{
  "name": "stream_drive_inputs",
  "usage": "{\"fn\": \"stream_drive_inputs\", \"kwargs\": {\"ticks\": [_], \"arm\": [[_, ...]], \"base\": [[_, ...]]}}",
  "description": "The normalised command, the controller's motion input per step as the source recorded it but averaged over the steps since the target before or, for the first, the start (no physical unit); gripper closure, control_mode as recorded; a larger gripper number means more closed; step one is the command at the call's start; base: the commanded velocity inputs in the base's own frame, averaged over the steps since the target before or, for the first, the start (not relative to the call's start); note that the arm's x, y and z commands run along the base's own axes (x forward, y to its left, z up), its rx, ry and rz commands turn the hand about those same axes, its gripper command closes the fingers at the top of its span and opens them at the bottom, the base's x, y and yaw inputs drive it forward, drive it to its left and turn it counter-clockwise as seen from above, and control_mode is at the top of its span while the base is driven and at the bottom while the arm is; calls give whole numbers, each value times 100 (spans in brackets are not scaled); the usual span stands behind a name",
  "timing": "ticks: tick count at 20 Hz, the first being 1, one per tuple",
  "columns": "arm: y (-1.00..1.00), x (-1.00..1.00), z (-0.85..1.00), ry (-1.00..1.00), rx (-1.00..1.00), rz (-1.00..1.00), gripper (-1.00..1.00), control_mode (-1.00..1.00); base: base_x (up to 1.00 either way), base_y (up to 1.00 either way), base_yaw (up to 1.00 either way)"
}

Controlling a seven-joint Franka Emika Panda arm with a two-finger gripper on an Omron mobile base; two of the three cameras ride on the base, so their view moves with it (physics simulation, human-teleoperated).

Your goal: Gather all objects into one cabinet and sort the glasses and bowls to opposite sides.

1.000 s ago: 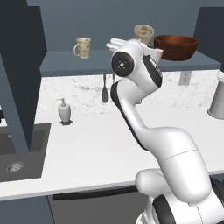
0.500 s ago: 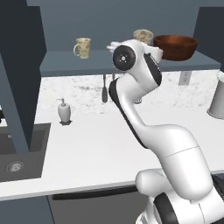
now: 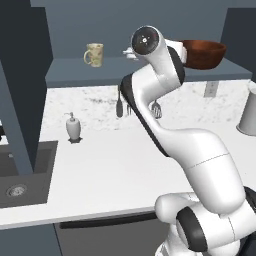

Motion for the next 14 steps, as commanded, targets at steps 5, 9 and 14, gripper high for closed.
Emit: {"fn": "stream_drive_inputs", "kwargs": {"ticks": [5, 9, 14], "arm": [[0, 9, 0, 12, 0, 3, 100, -100], [0, 0, -7, 2, 0, 0, 100, -100], [0, 1, -28, 8, 0, 0, 100, -100]], "base": [[0, 0, 0], [0, 0, 0], [0, 0, 0]]}}
